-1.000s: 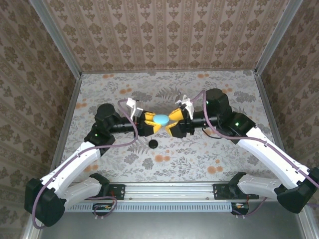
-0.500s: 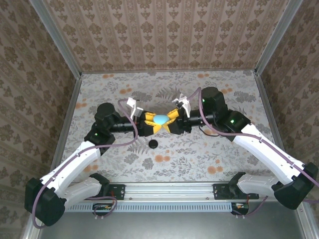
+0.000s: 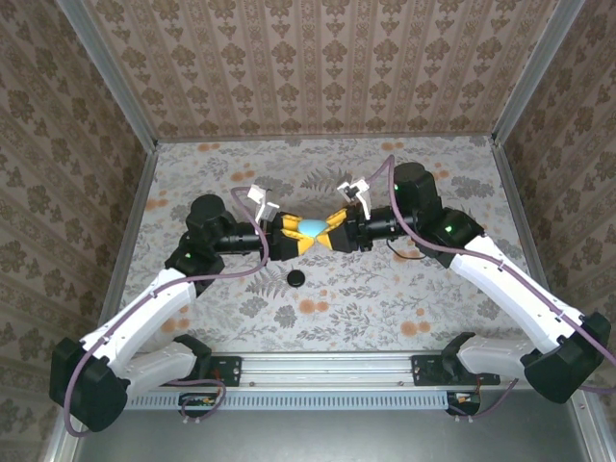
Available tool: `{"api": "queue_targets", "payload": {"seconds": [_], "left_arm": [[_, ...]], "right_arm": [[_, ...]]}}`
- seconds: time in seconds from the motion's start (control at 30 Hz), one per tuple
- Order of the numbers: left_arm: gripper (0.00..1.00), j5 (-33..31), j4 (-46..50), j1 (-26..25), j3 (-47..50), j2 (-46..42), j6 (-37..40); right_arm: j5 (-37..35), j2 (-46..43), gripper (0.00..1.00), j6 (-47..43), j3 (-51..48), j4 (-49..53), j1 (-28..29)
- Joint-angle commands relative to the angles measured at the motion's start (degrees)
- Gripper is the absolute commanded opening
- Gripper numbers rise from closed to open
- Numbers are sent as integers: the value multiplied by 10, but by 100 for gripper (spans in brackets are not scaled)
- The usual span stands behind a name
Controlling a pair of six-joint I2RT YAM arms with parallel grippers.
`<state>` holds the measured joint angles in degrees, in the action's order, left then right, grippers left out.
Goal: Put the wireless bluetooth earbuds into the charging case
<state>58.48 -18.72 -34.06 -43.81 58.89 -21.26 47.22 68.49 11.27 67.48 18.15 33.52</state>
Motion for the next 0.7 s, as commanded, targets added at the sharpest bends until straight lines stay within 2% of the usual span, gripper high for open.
{"api": "queue_targets", "payload": {"seconds": [0.0, 0.27, 0.67], "left_arm": [[11, 24, -13, -19, -20, 4, 17], [11, 25, -13, -22, -21, 2, 17], [11, 11, -1, -22, -13, -4, 31]], "right_arm": [[25, 9, 37, 66, 8, -68, -7], [1, 8, 55, 99, 5, -71, -27], [-55, -3, 64, 117, 4, -52, -45]]}}
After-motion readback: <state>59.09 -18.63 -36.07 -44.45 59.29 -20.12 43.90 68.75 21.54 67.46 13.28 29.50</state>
